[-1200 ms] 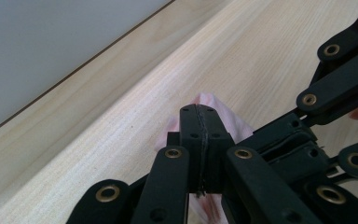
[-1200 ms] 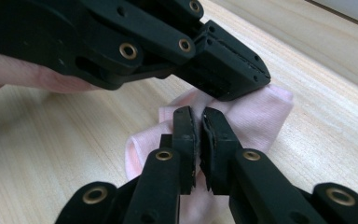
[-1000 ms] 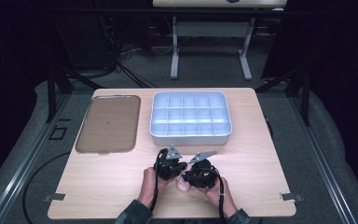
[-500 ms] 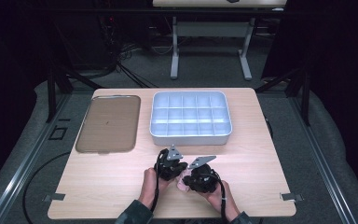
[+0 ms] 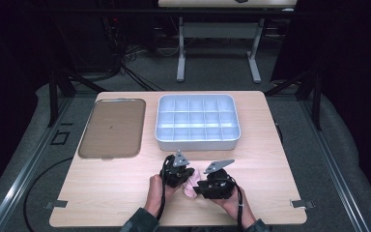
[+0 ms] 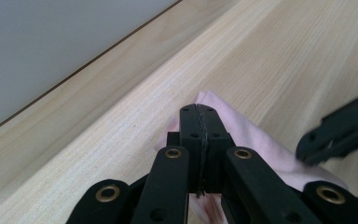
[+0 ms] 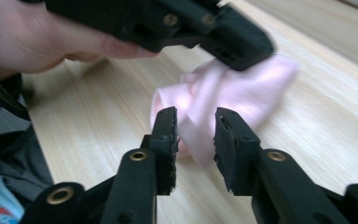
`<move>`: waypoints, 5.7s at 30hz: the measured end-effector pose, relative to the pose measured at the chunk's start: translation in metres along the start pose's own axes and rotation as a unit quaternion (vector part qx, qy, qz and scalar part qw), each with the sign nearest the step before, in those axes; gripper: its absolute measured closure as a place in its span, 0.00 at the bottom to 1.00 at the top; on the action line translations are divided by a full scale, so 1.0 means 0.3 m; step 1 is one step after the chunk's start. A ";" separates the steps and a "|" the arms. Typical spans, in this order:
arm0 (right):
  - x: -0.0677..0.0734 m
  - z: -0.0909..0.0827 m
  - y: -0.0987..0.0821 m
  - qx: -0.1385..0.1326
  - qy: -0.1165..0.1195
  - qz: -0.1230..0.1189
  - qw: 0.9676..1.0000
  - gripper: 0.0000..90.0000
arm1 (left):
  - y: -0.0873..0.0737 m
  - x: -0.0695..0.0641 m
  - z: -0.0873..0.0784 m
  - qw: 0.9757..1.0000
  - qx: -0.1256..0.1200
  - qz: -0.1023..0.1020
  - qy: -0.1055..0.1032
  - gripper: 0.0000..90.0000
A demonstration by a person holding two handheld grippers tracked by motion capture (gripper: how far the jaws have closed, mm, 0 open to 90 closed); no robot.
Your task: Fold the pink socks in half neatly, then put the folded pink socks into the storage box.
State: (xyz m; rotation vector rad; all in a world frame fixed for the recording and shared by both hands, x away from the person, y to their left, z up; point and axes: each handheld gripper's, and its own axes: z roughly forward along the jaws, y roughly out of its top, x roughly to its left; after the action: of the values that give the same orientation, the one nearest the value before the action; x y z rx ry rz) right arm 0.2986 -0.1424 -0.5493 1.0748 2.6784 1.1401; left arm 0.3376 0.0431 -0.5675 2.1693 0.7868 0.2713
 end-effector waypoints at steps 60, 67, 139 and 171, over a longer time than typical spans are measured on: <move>-0.068 0.085 0.068 0.086 -0.035 0.086 0.992 0.85 | -0.004 0.008 -0.002 1.000 -0.010 -0.010 -0.007 0.99; -0.068 0.081 0.060 0.081 -0.037 0.087 0.992 0.86 | -0.003 0.014 -0.010 1.000 -0.014 -0.013 -0.011 0.94; -0.047 0.041 0.045 0.010 -0.017 0.050 0.999 0.91 | -0.284 0.121 -0.216 0.982 0.003 -0.099 0.159 0.16; -0.157 -0.064 0.061 -0.057 -0.064 0.063 0.994 0.91 | -0.284 0.121 -0.216 0.982 0.002 -0.099 0.160 0.17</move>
State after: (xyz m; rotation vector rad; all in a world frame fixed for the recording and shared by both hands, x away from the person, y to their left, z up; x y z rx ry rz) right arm 0.3397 -0.1741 -0.5339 1.2666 2.4474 1.1832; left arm 0.3001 0.1471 -0.5907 2.0578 1.1765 0.5231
